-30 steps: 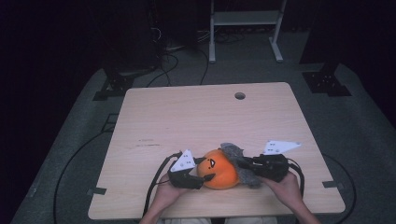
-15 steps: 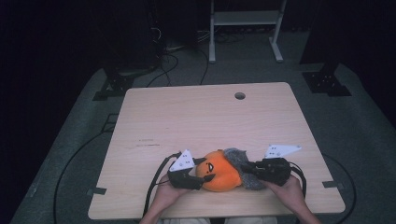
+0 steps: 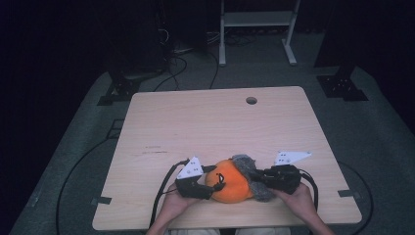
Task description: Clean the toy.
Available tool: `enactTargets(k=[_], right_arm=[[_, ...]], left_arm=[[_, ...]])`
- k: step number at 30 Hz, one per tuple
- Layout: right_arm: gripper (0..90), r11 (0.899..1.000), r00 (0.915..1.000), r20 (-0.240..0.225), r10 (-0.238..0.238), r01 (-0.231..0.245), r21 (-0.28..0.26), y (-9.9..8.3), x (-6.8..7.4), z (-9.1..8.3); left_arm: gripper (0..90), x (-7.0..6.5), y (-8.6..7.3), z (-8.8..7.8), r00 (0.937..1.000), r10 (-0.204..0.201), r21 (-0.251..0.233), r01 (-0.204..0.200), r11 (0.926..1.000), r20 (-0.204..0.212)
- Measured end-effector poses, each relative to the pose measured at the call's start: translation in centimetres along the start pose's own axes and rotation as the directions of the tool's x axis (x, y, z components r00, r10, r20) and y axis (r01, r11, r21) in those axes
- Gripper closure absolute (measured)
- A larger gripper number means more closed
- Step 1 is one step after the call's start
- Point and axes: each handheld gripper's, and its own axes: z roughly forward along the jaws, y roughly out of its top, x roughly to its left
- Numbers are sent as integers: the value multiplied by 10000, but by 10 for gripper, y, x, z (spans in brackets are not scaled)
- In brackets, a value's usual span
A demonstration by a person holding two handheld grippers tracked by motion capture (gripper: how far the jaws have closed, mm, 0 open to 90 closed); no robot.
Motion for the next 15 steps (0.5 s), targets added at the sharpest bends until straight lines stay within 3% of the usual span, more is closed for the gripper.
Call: enactTargets(k=[2, 5, 6, 10, 15], right_arm=[[793, 9998, 9998, 134, 136, -134, -148, 1, -4, -4], [793, 9991, 9999, -139, 53, -59, -428, 14, -1, 0], [793, 9988, 9998, -203, -37, 27, -486, 18, 0, 5], [793, 9987, 9990, -448, -76, 53, -499, 25, -2, 16], [794, 9999, 9998, -143, 165, -165, 4, 16, -13, 7]], left_arm=[[378, 0, -2, -1, 9999, 101, -6, -101, 9999, 33], [404, -2, -4, -1, 9998, 202, 9, -202, 9998, 77], [413, -4, -5, -2, 9989, 458, 97, -457, 9989, -55], [422, 0, -9, -5, 9998, 194, 136, -194, 9997, 10], [430, -3, -8, -4, 9981, 619, 124, -619, 9980, -8]])
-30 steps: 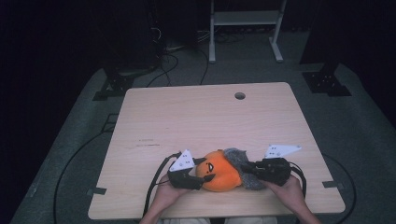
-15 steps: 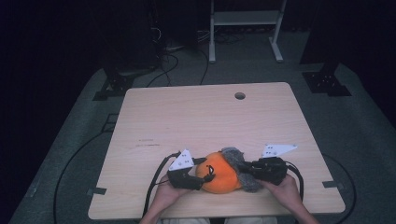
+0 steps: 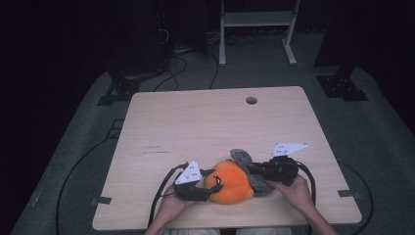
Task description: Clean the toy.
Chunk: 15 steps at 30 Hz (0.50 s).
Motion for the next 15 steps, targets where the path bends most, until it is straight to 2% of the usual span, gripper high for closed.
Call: enactTargets(k=[3, 4, 6, 8, 10, 13, 14, 15], right_arm=[[793, 9997, 9998, -163, -97, 93, -205, 8, 3, 0], [794, 9995, 9995, -265, -179, 172, -252, 15, 6, 9], [795, 9997, 9995, -287, -110, 103, -222, 15, 4, 16], [795, 9999, 9998, -147, 105, -105, -5, 11, -2, 14], [794, 9997, 9997, -92, 224, -223, 82, 6, -4, 7], [794, 9999, 9998, -205, 24, -26, -125, 8, 1, 2], [794, 9998, 9994, -315, -166, 161, -146, 9, 6, 7], [794, 9997, 9994, -264, -231, 229, -70, 8, 7, 9]], left_arm=[[434, -1, 0, 0, 10000, 72, 14, -72, 10000, 4], [437, -1, 0, 0, 10000, 86, 38, -86, 10000, -18], [437, 1, -1, -3, 10000, -71, 80, 71, 9999, 11], [437, 1, -1, -2, 10000, -59, 52, 59, 10000, 27], [438, -1, 0, -1, 9999, 145, 0, -145, 9999, 39], [438, -1, 0, 0, 9998, 178, -6, -178, 9998, 57], [420, 0, 1, -1, 10000, 72, -24, -72, 10000, 37], [358, 2, 3, -2, 9996, -264, -93, 263, 9996, -127]])
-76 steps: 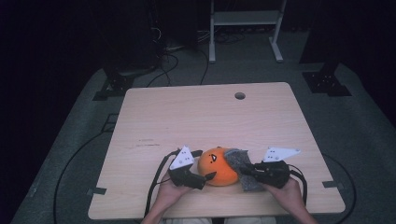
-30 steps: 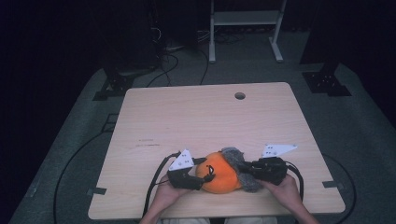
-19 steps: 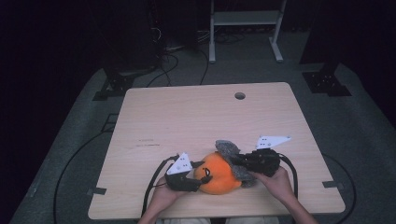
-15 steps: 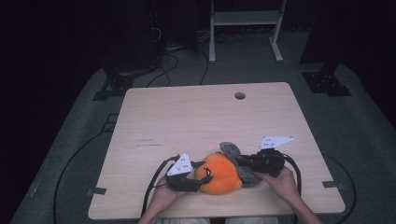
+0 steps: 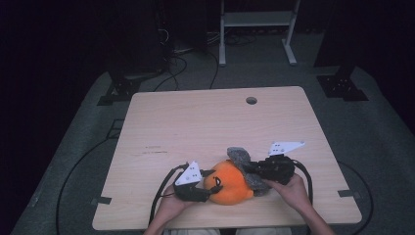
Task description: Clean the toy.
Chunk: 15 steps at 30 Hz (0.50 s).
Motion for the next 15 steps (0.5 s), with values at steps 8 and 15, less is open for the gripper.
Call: enactTargets(k=[8, 15], right_arm=[[795, 9997, 9998, -69, -210, 210, 97, -11, 8, -9], [796, 9965, 9991, -428, 57, -92, -830, 9, 3, -9]], left_arm=[[225, 7, 1, 8, 9884, -1365, 196, 1355, 9906, 658], [449, -4, 15, -4, 9778, 1728, 30, -1736, 9848, -1182]])
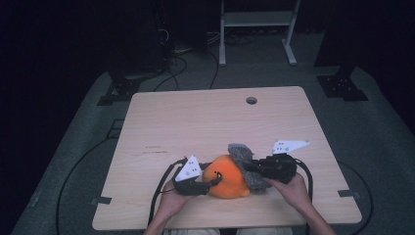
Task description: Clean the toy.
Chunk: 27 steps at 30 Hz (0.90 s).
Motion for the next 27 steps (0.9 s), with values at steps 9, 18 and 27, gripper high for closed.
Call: enactTargets(k=[9, 18, 27], right_arm=[[796, 9961, 9985, 391, -387, 355, 813, -11, 5, 2], [798, 9980, 9984, 481, -307, 279, 572, -8, -2, 9], [797, 9970, 9972, 367, -657, 641, 430, 13, 7, 12]], left_arm=[[329, 6, -7, 3, 9903, -1250, -270, 1269, 9916, 613], [460, -6, -7, 2, 9987, -178, -150, 185, 9997, 473], [464, -9, -7, 1, 9982, 236, -151, -228, 9996, 548]])
